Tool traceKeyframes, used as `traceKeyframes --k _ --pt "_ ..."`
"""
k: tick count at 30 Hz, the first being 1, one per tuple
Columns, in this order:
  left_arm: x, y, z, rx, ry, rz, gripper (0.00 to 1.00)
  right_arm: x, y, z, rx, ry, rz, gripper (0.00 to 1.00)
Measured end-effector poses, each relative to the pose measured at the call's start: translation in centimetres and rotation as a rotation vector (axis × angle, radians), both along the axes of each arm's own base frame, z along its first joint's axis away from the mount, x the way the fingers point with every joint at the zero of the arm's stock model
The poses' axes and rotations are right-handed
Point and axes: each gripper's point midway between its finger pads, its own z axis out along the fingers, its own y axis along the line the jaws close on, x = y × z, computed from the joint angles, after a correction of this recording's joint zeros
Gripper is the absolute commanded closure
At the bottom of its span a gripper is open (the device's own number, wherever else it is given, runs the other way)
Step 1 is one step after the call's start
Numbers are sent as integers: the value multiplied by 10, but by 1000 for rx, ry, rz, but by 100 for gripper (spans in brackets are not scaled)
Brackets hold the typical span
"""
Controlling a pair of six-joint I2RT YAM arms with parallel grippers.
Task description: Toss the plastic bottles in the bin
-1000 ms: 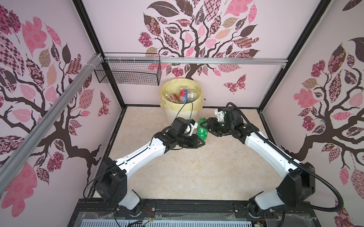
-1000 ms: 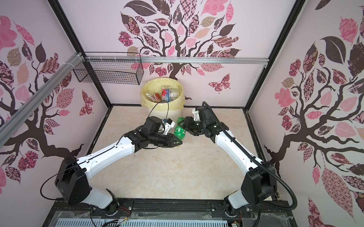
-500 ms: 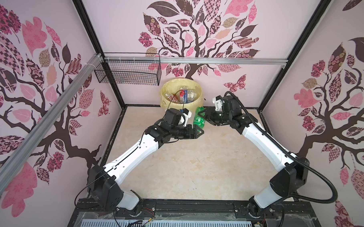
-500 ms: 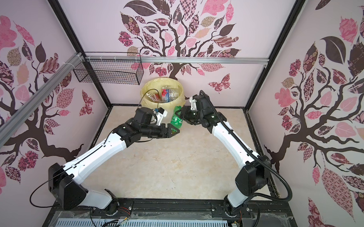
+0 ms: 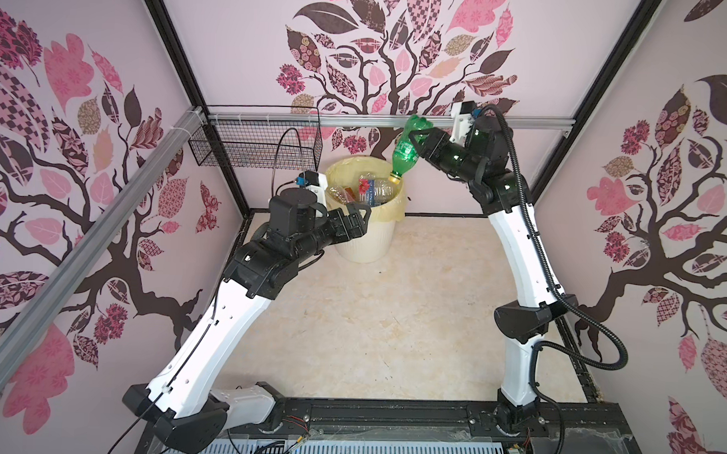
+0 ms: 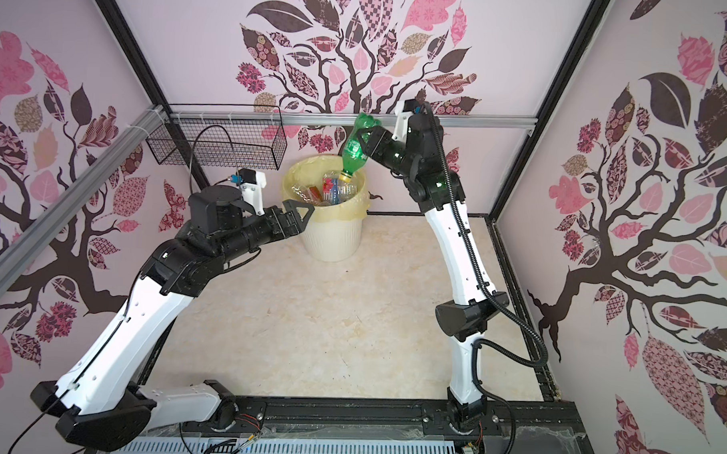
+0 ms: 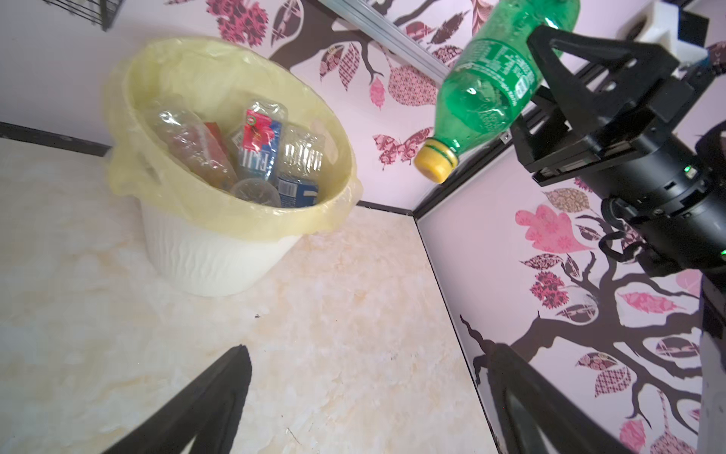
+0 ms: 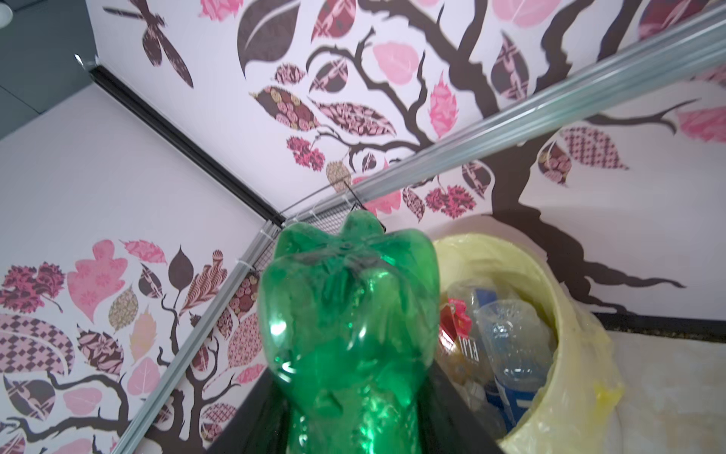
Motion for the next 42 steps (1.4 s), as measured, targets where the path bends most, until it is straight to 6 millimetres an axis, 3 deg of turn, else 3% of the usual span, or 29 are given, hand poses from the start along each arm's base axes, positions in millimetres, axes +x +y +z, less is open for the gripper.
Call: traceKeyframes --k 3,6,10,12,15,19,22,26,29,32,35,37,39,42 --pt "0 8 -2 14 4 37 3 21 -6 -5 46 -24 -38 51" --pt "2 14 -10 39 30 63 3 44 11 -30 69 4 -27 49" --pt "4 23 -17 55 54 90 3 77 55 -72 101 44 28 27" --pt "6 27 -19 60 63 104 3 89 74 -107 95 107 45 1" --pt "7 34 -22 75 69 124 3 94 93 -154 58 187 66 0" --pt "8 37 -25 95 74 138 3 92 101 -160 45 172 79 0" --pt "8 40 -26 109 71 149 3 88 97 -145 23 134 77 0" --pt "9 47 -28 144 60 179 3 73 80 -115 -26 74 60 0" --pt "9 55 -28 168 43 211 3 52 57 -86 -53 39 42 0" --pt "3 69 -33 201 20 259 3 33 18 -55 -77 -2 -7 0" --pt "-2 93 -42 256 -7 345 3 16 -29 -42 -115 -11 -88 0" --pt "-4 116 -58 305 -8 425 3 6 -58 -49 -154 11 -147 0" --pt "-4 145 -86 365 9 524 3 0 -90 -72 -219 55 -228 0" --pt "-7 192 -151 496 78 663 3 -16 -128 -141 -345 165 -331 0"
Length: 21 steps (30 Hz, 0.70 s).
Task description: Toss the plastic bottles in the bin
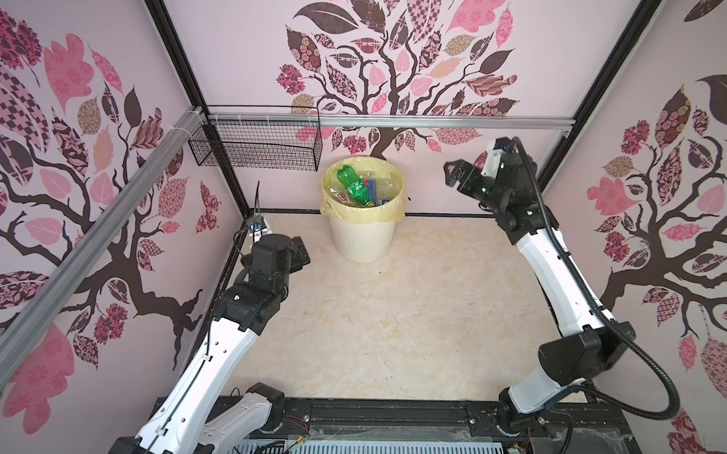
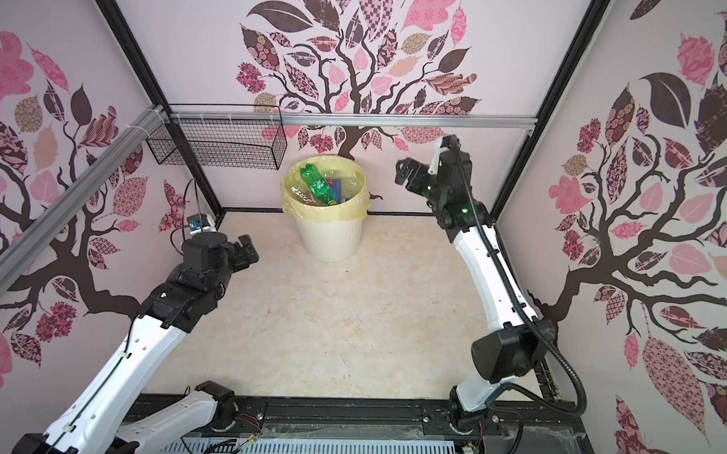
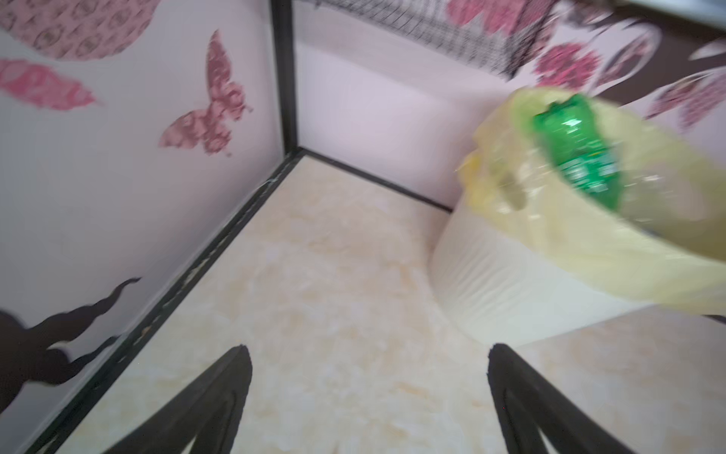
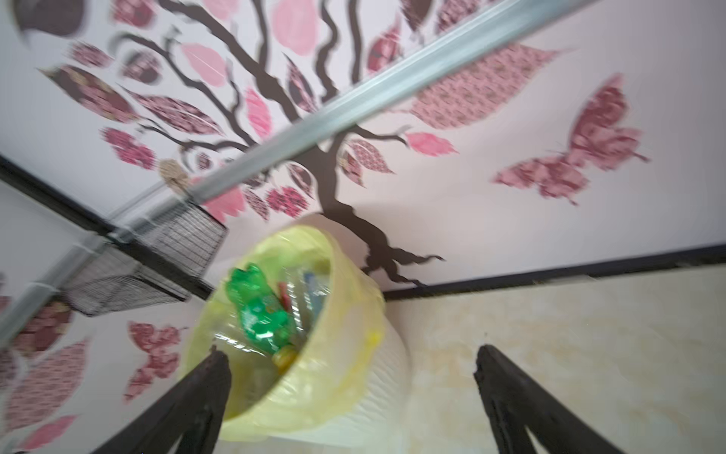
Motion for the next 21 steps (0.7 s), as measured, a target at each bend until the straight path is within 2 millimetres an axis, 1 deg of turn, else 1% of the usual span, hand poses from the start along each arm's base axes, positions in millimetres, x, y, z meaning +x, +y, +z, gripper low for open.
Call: traceKeyframes --k 2,3,4,5,6,8,10,11,14,16,17,19,21 --pt "-7 24 -51 62 77 67 3 -19 -24 -67 -84 104 -66 0" --pt "-12 33 -71 84 116 90 3 -29 -32 -95 -119 152 -87 0" --pt "-16 41 -89 97 146 113 3 -41 -43 -128 -166 195 -109 0" --pt "-20 48 -104 106 165 131 3 -55 -52 -159 -215 239 -129 0" --pt "-22 52 -113 111 172 138 3 -68 -61 -185 -259 273 -146 0" --pt "-23 57 -127 113 163 141 3 -96 -77 -230 -342 328 -174 0" --pt "-20 60 -137 112 148 138 3 -116 -89 -259 -399 336 -198 0" --pt "-18 62 -143 113 149 136 3 -122 -94 -269 -419 329 -209 0" --pt "-10 62 -159 123 156 116 3 -132 -104 -292 -466 272 -243 0" --pt "-6 58 -169 118 138 90 3 -134 -110 -303 -484 221 -276 0" --pt "-5 57 -174 113 125 80 3 -132 -114 -311 -498 216 -298 1" --pt "-4 53 -185 107 122 59 3 -123 -118 -323 -523 208 -318 0" --pt "0 50 -192 104 110 38 3 -116 -116 -328 -547 192 -304 0"
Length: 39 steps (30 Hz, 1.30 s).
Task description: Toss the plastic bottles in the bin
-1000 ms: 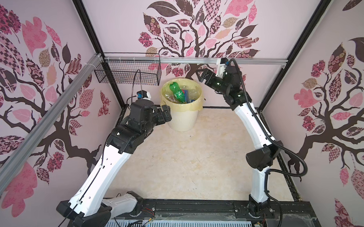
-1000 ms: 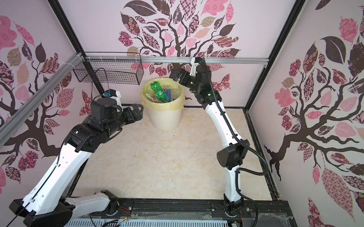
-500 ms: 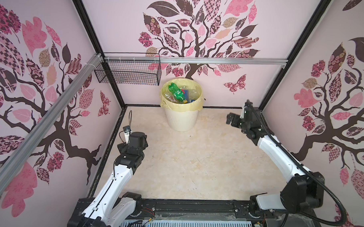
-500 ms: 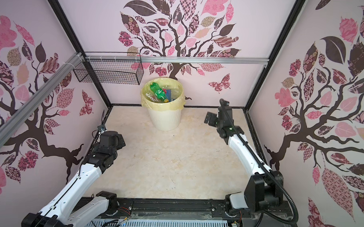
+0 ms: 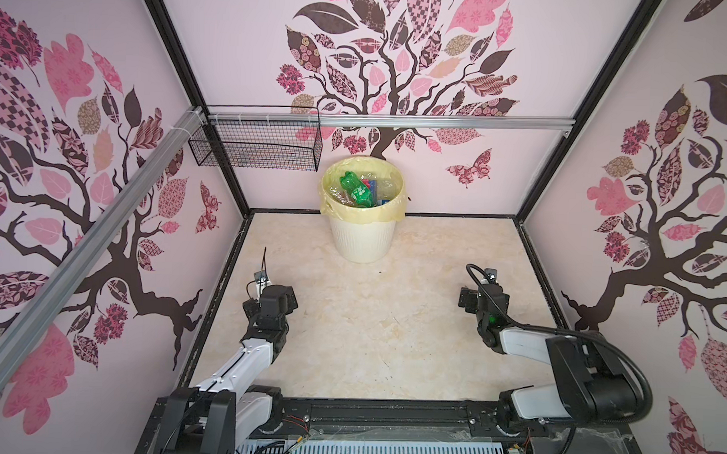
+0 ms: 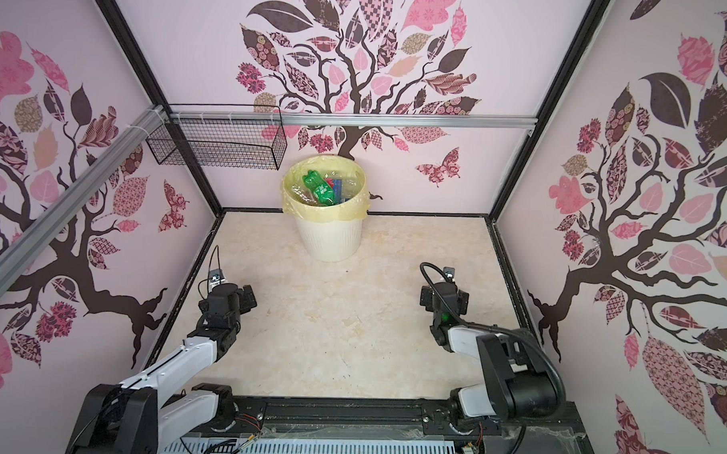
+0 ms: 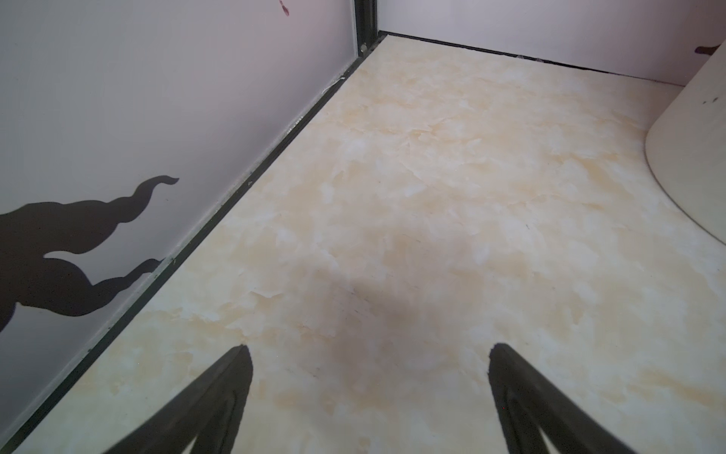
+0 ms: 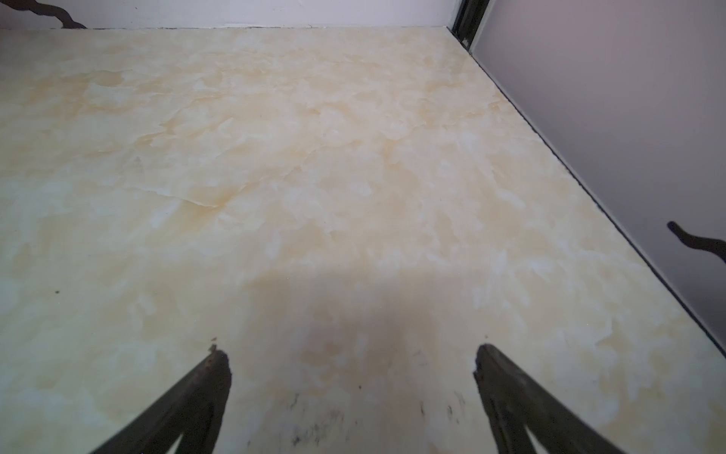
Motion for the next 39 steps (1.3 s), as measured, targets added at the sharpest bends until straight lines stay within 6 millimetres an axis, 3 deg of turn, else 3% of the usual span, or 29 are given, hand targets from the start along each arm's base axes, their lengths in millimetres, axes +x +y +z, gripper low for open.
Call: traceKeyframes --k 3,6,12,16,20,24,26,32,39 --pt "9 -3 2 -7 -49 -12 3 8 3 17 -13 -85 27 1" --pt "18 -4 9 -8 -95 -19 3 1 1 32 -7 -209 31 1" --pt "32 -12 5 7 -84 -83 3 -10 -14 30 -2 -283 -15 1" --pt "40 -15 10 29 -101 -117 3 -4 -19 28 4 -285 -34 1" --pt "50 -17 11 62 -124 -151 3 11 -22 43 27 -326 -39 0" --pt "65 -19 -12 62 -120 -195 3 12 -22 42 37 -323 -39 0" --pt "64 -18 -29 45 -70 -209 3 12 -22 40 41 -313 -40 1" --pt "74 -16 -14 29 -132 -226 3 12 -22 38 43 -307 -37 0" --pt "75 -19 -12 23 -139 -243 3 11 -22 37 45 -303 -37 0"
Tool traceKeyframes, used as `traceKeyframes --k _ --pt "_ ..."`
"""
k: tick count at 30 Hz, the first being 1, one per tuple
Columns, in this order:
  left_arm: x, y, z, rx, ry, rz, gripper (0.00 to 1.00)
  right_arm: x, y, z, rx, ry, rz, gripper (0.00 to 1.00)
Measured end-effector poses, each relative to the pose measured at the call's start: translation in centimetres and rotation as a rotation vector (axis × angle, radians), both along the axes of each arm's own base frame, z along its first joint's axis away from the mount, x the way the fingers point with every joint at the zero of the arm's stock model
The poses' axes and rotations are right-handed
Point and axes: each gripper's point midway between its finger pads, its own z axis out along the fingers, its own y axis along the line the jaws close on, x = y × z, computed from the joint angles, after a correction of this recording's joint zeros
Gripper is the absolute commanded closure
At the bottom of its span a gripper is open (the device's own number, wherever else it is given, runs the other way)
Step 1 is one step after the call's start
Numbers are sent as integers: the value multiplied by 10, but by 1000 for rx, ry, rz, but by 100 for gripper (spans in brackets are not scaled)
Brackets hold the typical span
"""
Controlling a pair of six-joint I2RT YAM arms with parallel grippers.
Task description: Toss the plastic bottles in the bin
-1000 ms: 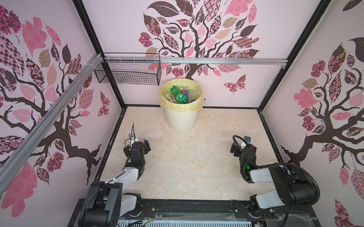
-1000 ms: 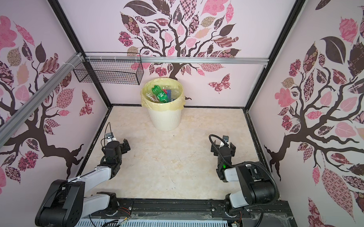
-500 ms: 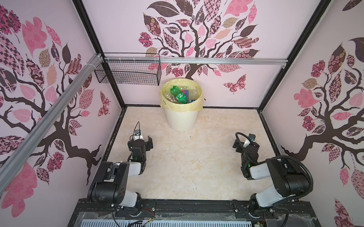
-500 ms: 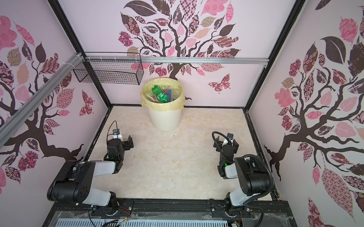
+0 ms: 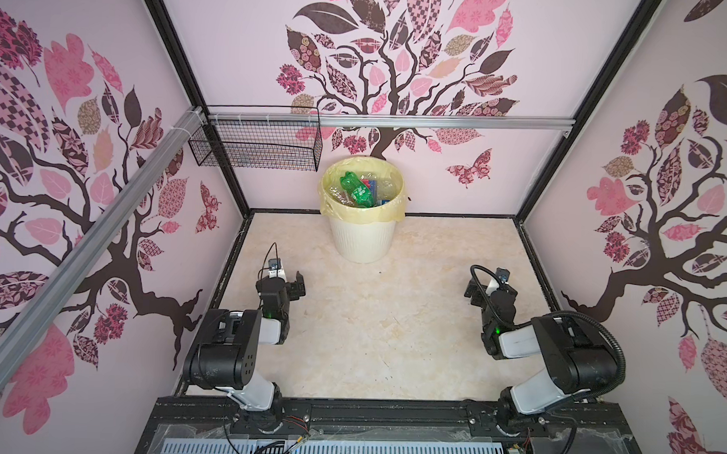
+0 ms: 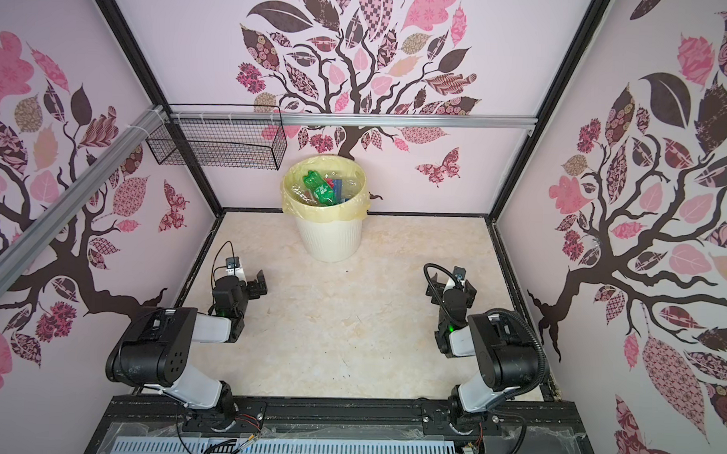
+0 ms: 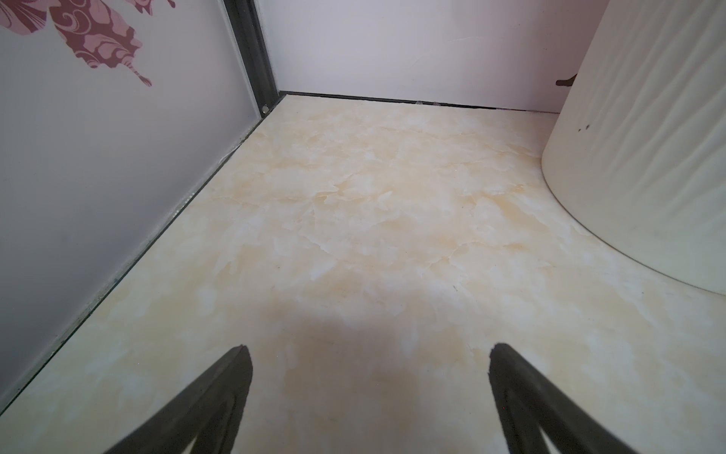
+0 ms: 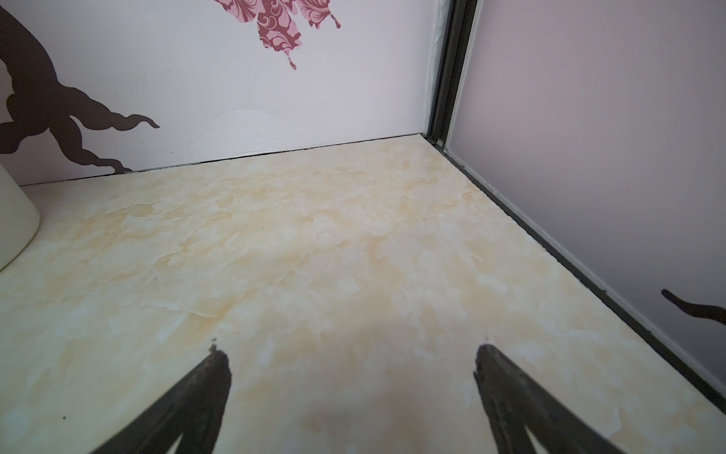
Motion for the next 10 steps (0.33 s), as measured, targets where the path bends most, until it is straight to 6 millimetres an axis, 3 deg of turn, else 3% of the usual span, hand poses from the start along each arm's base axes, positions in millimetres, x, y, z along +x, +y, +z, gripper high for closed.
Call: traceKeyframes --k 10 --pt "0 0 0 -1 0 -2 3 0 0 -1 0 6 3 1"
